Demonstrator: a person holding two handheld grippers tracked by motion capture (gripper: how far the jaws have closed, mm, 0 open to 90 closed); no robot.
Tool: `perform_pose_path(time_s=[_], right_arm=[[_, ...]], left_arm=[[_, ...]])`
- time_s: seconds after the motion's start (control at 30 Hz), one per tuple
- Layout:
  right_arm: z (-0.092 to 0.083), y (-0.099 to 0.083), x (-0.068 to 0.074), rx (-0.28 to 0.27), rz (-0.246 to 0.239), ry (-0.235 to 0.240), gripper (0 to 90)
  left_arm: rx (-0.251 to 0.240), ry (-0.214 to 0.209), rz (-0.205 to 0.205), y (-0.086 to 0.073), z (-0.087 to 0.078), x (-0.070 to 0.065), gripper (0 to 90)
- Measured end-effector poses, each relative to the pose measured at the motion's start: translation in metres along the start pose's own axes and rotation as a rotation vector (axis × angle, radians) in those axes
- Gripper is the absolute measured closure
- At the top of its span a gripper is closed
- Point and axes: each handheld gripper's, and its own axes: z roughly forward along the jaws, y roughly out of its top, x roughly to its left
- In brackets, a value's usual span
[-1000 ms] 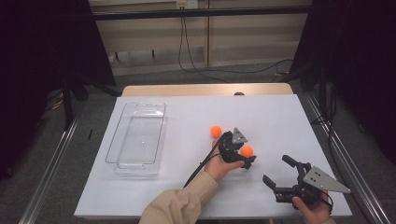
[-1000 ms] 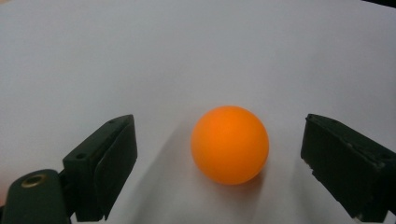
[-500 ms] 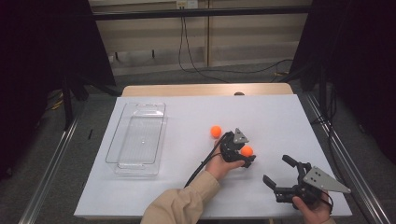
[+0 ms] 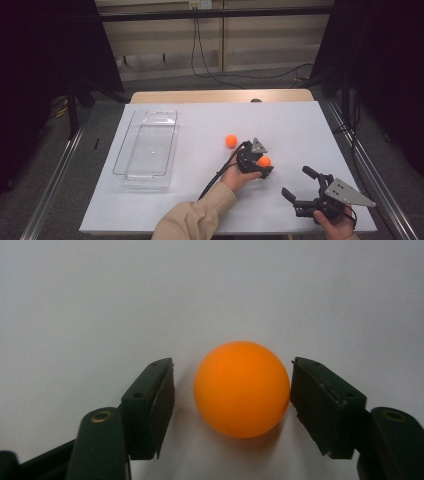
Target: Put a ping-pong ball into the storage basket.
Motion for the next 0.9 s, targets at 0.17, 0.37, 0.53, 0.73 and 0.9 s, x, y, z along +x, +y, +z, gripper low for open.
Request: perform_pose_path(time_s=[0.17,0.37,0.53,0.73,0.9], right_arm=[[0.000,0.000,0.000,0.001,-0.001,0.000,1.6],[0.000,0.000,0.000,0.001,0.000,0.000,1.6],[0.000,0.000,0.000,0.001,-0.002,0.000,1.8],[0.000,0.000,0.000,0.002,-0.005,-0.001,1.8],[0.000,0.000,0.000,0.001,-0.004,0.000,1.8]], left_arm=[[0.004,-0.006,-0.008,0.000,0.000,0.001,40.4],[0.002,-0.015,-0.009,0.000,0.000,0.001,48.2],[-0.005,-0.018,-0.007,0.001,-0.002,0.001,50.7],[-0.002,-0.027,-0.011,0.003,-0.007,0.001,50.9],[-0.001,-0.027,-0.015,0.004,-0.014,0.001,50.9]])
